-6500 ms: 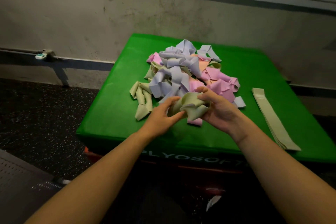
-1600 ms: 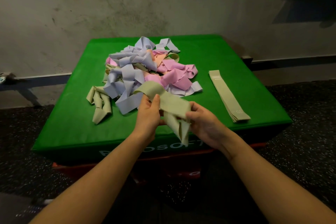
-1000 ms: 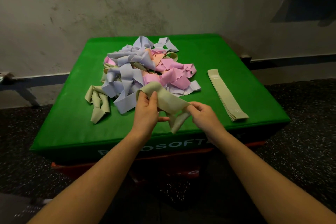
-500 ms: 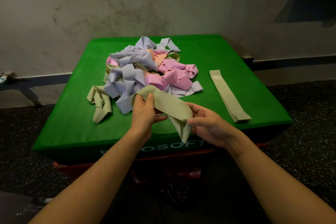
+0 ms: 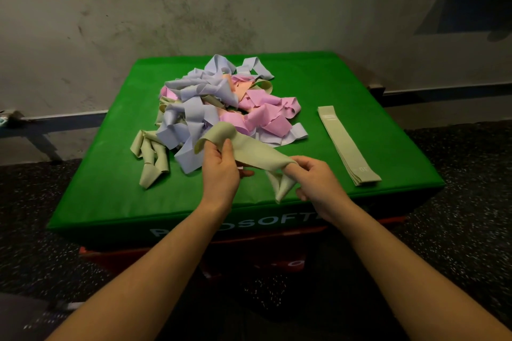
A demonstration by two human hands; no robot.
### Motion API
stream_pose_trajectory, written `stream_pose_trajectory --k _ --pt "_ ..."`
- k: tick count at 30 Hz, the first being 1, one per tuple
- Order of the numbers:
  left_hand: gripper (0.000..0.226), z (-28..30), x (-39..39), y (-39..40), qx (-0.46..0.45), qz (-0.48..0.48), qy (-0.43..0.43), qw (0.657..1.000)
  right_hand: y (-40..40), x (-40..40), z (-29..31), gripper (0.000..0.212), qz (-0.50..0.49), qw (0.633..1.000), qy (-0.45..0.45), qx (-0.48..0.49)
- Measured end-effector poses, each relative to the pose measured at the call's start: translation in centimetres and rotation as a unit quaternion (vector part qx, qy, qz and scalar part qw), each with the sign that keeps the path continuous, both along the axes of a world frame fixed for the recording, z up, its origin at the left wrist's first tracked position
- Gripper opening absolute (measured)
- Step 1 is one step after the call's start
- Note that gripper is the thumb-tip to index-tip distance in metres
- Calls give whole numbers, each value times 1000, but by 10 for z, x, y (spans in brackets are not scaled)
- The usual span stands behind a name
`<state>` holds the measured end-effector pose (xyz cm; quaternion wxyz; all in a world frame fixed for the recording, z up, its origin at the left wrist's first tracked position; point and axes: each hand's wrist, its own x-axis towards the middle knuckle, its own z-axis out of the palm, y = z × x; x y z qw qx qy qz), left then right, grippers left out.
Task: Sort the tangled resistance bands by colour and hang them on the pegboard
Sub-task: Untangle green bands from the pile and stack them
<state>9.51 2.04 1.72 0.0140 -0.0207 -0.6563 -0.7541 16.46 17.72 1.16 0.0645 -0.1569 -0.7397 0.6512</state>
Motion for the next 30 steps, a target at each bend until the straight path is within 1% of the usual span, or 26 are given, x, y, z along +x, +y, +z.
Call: stream_pose_trajectory --k 2,3,5,6,7,9,10,11,13,14,16,18,19,20,21,23,24,26,27,28,30 --pt "14 -2 -5 -2 10 3 -17 1000 0 1 6 14 56 992 -20 -109" --pt "16 -2 -5 -3 16 -3 -25 1000 0 0 8 15 67 985 -17 -157" --pt "15 -3 -3 -3 43 -13 -49 998 2 1 11 11 52 972 -11 -231" --pt "14 -3 -3 -2 62 -13 -62 996 1 1 12 13 38 968 -14 -248" --pt "14 -3 -2 -2 78 -12 -72 994 0 1 13 16 20 969 -19 -247" --pt "13 -4 -1 0 89 -10 -78 993 -3 0 11 14 -16 976 -24 -217" --pt "12 -6 1 1 88 -10 -78 993 -5 -1 10 13 -31 975 -26 -220" --pt "12 -7 2 2 87 -15 -76 993 -7 -2 10 15 -42 968 -29 -244" --pt "15 -9 5 4 80 -24 -70 994 -9 -4 9 23 -40 939 -36 -340" --pt "16 -10 5 4 80 -22 -71 994 -9 -3 9 29 -23 917 -37 -396" --pt "13 -11 2 3 90 -7 -84 992 -6 0 10 32 27 874 -32 -484" --pt "11 -10 0 -1 100 4 -101 990 -3 4 10 34 95 843 -13 -529" --pt "11 -10 -1 -2 103 5 -107 989 -1 6 10 32 127 837 -1 -533" --pt "11 -10 -1 -3 105 4 -108 989 -1 7 11 30 142 844 7 -517" --pt "12 -10 -2 -4 105 1 -106 989 -1 7 11 29 134 863 8 -487" --pt "12 -7 -1 -5 98 -3 -94 991 -6 3 10 31 76 911 -12 -405" --pt "13 -6 -1 -5 93 -5 -83 992 -8 1 8 29 46 936 -25 -347" --pt "15 -3 0 -6 84 -12 -54 995 -9 -3 2 21 -11 984 -46 -170" --pt "18 -1 2 -6 78 -17 -41 996 -7 -5 -1 16 -38 994 -45 -89" --pt "20 0 4 -6 74 -22 -28 997 -5 -6 -4 16 -65 997 -34 -32" --pt "20 -1 7 -7 60 -29 -3 998 2 -6 -5 26 -115 993 0 41"
